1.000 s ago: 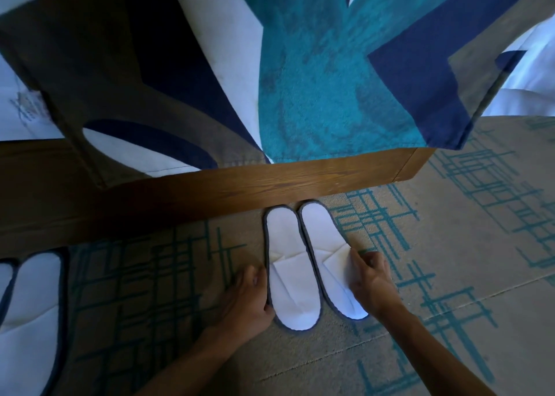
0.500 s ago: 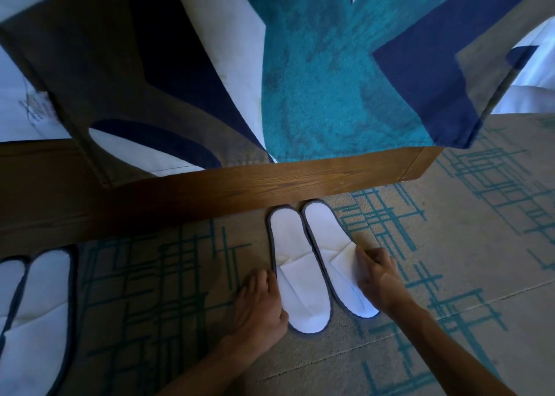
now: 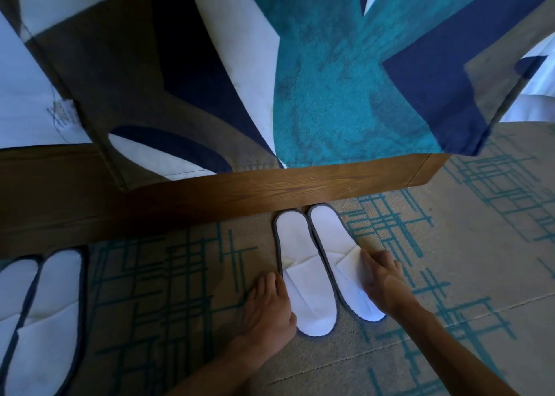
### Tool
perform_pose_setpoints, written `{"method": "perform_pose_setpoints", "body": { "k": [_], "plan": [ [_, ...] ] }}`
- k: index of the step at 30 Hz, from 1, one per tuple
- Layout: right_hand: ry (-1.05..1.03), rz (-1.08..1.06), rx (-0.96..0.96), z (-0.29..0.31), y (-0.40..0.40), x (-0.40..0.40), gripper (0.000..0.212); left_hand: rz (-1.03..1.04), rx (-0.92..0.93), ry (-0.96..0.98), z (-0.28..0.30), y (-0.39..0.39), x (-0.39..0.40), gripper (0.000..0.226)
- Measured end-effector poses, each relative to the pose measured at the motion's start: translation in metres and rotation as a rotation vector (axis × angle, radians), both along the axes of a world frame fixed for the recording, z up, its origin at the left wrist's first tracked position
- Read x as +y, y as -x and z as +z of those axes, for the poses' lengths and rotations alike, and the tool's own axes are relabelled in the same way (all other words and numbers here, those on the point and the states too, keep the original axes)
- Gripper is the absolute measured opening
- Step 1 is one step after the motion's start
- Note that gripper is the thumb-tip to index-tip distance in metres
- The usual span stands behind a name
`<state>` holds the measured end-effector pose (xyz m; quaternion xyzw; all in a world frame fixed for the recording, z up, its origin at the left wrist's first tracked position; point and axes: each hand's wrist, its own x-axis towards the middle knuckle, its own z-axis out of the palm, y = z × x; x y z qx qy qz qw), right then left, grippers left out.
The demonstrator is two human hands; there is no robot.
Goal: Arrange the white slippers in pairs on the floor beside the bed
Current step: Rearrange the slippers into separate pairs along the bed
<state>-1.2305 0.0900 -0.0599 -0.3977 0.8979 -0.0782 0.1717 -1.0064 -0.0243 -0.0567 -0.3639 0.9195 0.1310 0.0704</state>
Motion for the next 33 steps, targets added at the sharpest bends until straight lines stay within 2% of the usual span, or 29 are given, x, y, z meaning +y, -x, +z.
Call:
{"method": "perform_pose_setpoints", "body": {
  "k": [6, 10, 12, 15, 17, 21, 24, 27, 29, 31, 33],
  "plan": [
    [-0.026, -0.007, 0.012, 0.003, 0.003, 0.001, 0.069, 0.023, 0.035, -0.051, 0.000, -0.005, -0.007, 0.070],
    [-0.082, -0.024, -0.054, 0.020, 0.015, -0.008, 0.059, 0.056, -0.036, -0.076, 0.010, -0.024, -0.023, 0.073],
    [-0.065, -0.046, -0.032, 0.034, 0.018, -0.013, 0.049, 0.066, -0.087, -0.070, 0.021, -0.043, -0.037, 0.062],
    [0.011, -0.019, -0.002, 0.053, 0.006, -0.027, 0.036, 0.083, -0.066, -0.062, 0.042, -0.086, -0.061, 0.033],
    [0.037, 0.017, 0.000, 0.063, -0.014, -0.044, 0.031, 0.146, -0.036, -0.044, 0.053, -0.125, -0.074, 0.023],
    [0.078, 0.181, 0.059, 0.071, -0.087, -0.085, 0.020, 0.258, 0.048, 0.042, 0.057, -0.218, -0.095, 0.031],
    [0.081, 0.361, 0.046, 0.070, -0.164, -0.119, 0.021, 0.346, 0.001, 0.112, 0.060, -0.293, -0.103, 0.033],
    [0.079, 0.511, 0.000, 0.071, -0.244, -0.153, 0.025, 0.491, -0.052, 0.143, 0.056, -0.369, -0.110, 0.025],
    [0.032, 0.599, 0.009, 0.072, -0.293, -0.172, 0.034, 0.567, -0.036, 0.132, 0.048, -0.415, -0.113, 0.039],
    [0.041, 0.687, 0.019, 0.068, -0.338, -0.187, 0.047, 0.638, 0.018, 0.060, 0.035, -0.453, -0.115, 0.066],
    [0.092, 0.735, -0.012, 0.060, -0.377, -0.196, 0.056, 0.614, 0.018, 0.019, 0.024, -0.479, -0.118, 0.074]
  ]
}}
